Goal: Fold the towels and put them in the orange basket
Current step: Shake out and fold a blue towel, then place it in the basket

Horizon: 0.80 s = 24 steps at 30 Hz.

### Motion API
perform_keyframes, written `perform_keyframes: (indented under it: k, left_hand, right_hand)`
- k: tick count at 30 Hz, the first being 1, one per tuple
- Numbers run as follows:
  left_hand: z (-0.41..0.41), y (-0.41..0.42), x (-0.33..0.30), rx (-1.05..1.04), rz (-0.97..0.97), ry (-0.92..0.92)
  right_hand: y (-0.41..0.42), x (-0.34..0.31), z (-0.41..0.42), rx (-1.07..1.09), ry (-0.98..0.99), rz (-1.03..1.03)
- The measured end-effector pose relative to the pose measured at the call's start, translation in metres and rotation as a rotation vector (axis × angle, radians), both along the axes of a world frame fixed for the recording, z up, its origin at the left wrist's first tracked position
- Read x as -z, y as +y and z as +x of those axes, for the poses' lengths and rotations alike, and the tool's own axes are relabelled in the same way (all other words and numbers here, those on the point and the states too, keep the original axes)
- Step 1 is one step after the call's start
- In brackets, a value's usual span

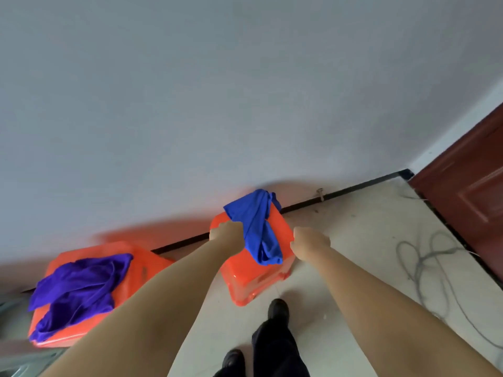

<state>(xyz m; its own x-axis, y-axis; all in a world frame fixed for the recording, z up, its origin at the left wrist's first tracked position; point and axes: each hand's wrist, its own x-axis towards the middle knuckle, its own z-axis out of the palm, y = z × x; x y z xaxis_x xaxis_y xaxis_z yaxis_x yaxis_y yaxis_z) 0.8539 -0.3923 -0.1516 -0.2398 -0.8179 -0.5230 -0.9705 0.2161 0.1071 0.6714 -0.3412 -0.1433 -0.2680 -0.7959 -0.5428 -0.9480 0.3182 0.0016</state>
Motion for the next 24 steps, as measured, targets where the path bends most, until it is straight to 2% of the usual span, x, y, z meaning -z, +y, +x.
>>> perform_keyframes:
  k: [7, 15, 19, 22, 24]
  left_hand:
    - [-0.015, -0.052, 0.032, -0.265, 0.092, 0.058]
    - [-0.028, -0.065, 0.083, -0.435, 0.258, 0.104]
    - [-0.025, -0.081, 0.119, -0.481, 0.285, 0.152]
    - [-0.035, -0.102, 0.156, -0.437, 0.32, 0.153]
    - [-0.044, -0.114, 0.176, -0.482, 0.285, 0.184]
  right_hand:
    - [-0.078, 0.033, -0.029, -0.108, -0.04, 0.052]
    - [-0.117, 0.084, -0.053, -0.144, -0.095, 0.202]
    - [-0.127, 0.116, -0.052, -0.127, -0.187, 0.226]
    - [-0.134, 0.156, -0.052, -0.034, -0.288, 0.221]
    - [-0.137, 0.184, -0.051, 0.057, -0.367, 0.235]
